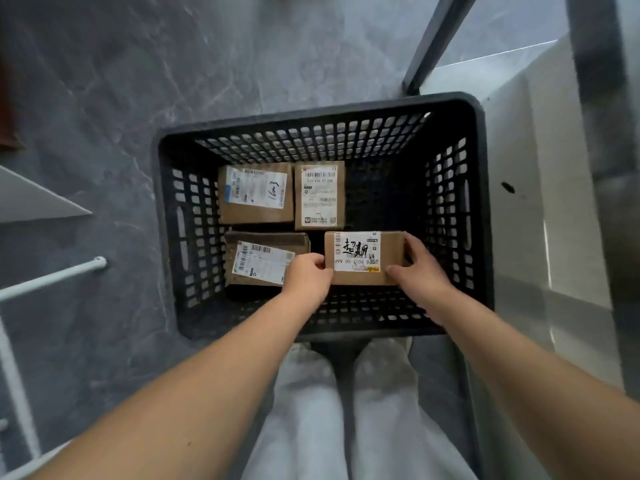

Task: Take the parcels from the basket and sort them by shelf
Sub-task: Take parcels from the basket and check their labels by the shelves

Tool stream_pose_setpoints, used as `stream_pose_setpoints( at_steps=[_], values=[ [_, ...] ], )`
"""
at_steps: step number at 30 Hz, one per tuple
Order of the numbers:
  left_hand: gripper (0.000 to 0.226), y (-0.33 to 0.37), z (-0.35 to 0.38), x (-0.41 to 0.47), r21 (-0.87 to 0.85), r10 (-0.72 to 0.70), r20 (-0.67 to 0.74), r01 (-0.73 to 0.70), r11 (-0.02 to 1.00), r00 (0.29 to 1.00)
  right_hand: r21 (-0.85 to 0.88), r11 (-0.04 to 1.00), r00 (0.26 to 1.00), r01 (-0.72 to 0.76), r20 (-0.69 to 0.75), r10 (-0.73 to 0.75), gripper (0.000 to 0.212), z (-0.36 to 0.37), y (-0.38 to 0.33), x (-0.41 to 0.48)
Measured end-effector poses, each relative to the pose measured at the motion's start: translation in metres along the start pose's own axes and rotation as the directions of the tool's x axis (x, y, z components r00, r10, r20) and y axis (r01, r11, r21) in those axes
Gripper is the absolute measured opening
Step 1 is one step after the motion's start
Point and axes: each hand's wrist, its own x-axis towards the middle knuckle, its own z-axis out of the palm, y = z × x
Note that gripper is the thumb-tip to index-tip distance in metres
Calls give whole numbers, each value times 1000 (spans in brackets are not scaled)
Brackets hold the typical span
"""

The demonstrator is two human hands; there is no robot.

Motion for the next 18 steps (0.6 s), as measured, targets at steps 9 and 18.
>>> stream_pose_setpoints(
  at_steps=[9,18],
  values=[
    [27,-36,51,64,45,-128,-50,130,991,991,-155,987,989,-40,136,61,74,49,23,84],
    [52,-32,72,55,272,-40,-130,75,959,991,-1,983,982,-182,54,181,73,99,21,104]
  ],
)
